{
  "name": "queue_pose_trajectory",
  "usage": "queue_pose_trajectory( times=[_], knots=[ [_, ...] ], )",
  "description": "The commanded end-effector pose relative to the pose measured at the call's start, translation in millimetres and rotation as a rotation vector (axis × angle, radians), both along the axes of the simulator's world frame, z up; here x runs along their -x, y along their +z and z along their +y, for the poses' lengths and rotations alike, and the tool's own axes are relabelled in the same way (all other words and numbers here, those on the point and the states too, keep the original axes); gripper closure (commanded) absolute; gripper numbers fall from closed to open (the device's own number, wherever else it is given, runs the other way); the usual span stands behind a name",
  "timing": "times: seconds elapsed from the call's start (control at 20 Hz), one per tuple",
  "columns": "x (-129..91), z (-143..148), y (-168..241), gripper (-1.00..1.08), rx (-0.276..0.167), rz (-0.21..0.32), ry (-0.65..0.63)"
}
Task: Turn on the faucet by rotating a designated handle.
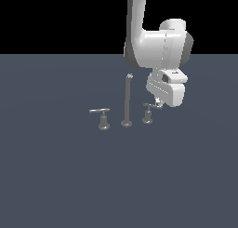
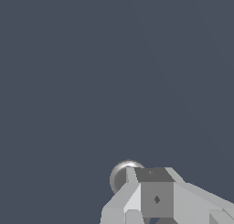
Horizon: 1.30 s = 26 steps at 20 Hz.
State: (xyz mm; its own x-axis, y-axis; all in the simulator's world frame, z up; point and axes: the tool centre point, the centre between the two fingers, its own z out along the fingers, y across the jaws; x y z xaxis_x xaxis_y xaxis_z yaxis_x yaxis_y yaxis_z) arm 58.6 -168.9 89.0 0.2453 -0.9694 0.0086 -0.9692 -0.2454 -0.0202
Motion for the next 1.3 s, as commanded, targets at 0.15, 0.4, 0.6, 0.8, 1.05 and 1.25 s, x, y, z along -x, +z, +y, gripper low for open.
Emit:
queue_pose_trajectory(
  times=[0.15,0.4,0.6,0.8,1.05,1.25],
  knots=[
    [24,-5,0,1.08,-0.004,0.021,-0.009],
    [26,3,0,1.08,-0.001,0.012,-0.008],
    [37,11,0,1.08,-0.002,0.016,-0.009],
    [48,20,0,1.08,-0.003,0.02,-0.009],
    [50,20,0,1.08,0.002,0.017,-0.024],
    [51,47,0,1.08,-0.001,0.02,-0.015]
  ],
)
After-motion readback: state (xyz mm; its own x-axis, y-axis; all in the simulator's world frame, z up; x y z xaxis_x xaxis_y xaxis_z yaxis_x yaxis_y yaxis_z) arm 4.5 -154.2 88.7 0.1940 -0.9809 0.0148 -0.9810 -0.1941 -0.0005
